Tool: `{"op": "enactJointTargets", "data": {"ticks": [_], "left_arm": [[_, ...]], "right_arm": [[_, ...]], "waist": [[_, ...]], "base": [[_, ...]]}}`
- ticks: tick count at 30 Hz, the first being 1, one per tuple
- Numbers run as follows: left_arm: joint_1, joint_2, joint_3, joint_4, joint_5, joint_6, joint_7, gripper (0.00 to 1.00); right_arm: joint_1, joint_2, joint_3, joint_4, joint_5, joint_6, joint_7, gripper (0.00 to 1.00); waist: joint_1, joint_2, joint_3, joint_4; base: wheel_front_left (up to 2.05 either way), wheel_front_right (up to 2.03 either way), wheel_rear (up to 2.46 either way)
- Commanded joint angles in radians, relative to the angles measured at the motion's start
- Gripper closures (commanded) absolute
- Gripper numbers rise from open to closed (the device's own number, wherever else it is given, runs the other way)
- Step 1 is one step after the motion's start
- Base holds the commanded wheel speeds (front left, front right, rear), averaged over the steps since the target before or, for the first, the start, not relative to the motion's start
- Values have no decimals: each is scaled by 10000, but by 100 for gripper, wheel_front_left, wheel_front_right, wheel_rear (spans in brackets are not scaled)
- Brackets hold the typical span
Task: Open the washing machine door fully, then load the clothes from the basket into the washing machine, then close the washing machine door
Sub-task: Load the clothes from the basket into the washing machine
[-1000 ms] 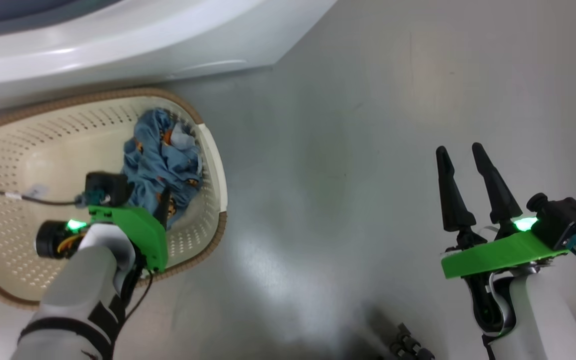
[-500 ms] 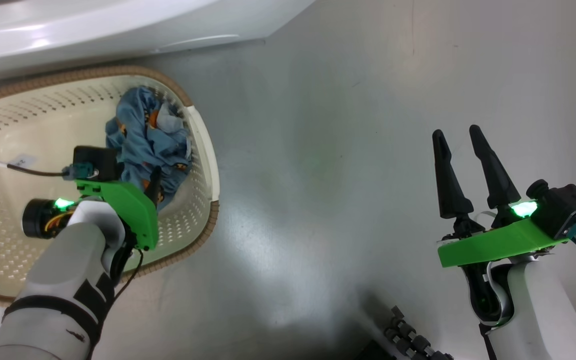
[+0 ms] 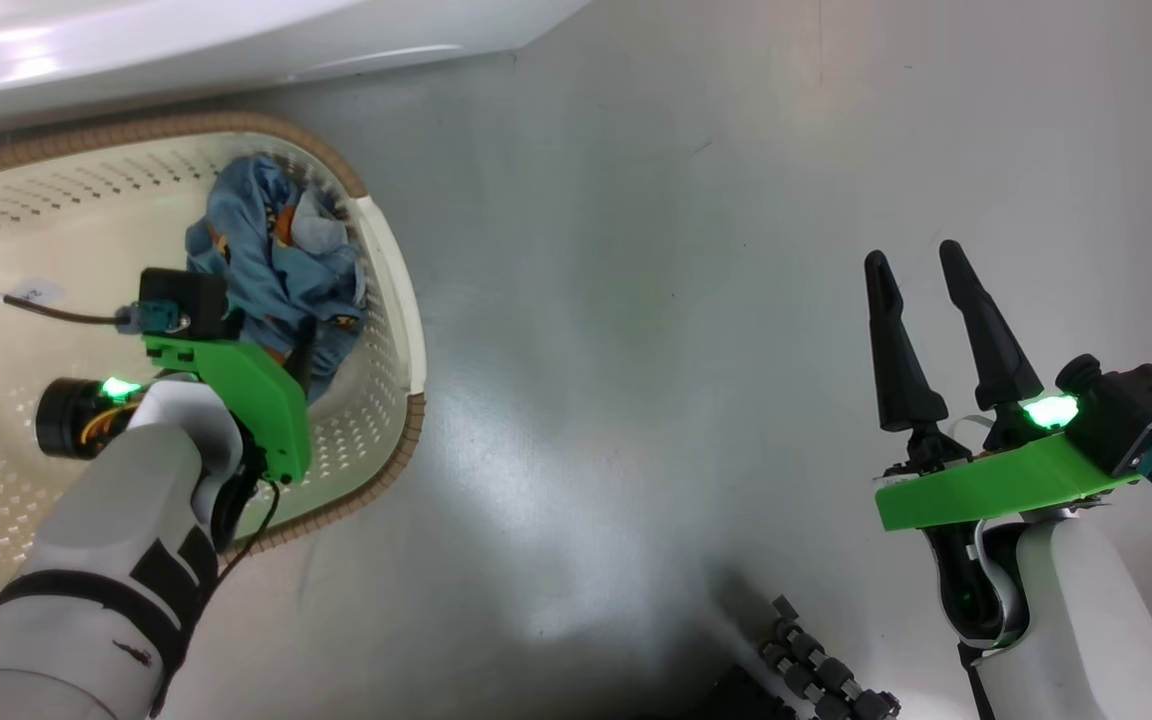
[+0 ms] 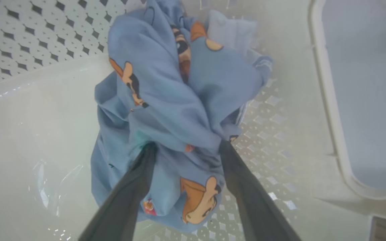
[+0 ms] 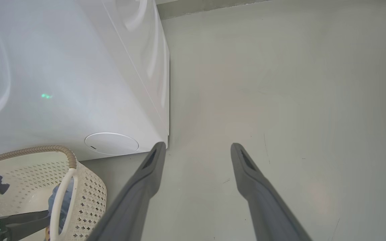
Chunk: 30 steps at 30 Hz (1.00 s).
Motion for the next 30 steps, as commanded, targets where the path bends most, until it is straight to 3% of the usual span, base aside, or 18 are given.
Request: {"op": "enactJointTargets", "data": {"ticks": [1,3,4,21,30], "left_arm": [[-43,262,-33,-125,-227,-27,-28,61],[-63,293,-198,-161,-462,-27,-71,95],[-65,303,-281,-175,-577,-27,-95,100],[332,102,-1079,-382,-2414,-27,-1086,100],[883,100,-645,-630,-2740,-27,-1261,100]], "right_arm": [[223,-22,173,-235,11,27,-74,0],[237,-22,159,-254,0,27,-74,0],[246,-22,145,-261,-14,27,-74,0],[296,-22,-8,-140,-277,27,-74,0],[418,-28,48,121,-445,27,-74,0]], "waist": [[0,0,9,-9],[0,0,4,-12],[0,0,-15,-8],[0,0,-971,493],[0,0,-1967,983]], "base": [[0,0,0],[0,0,0],[0,0,0],[0,0,0],[0,0,0]]}}
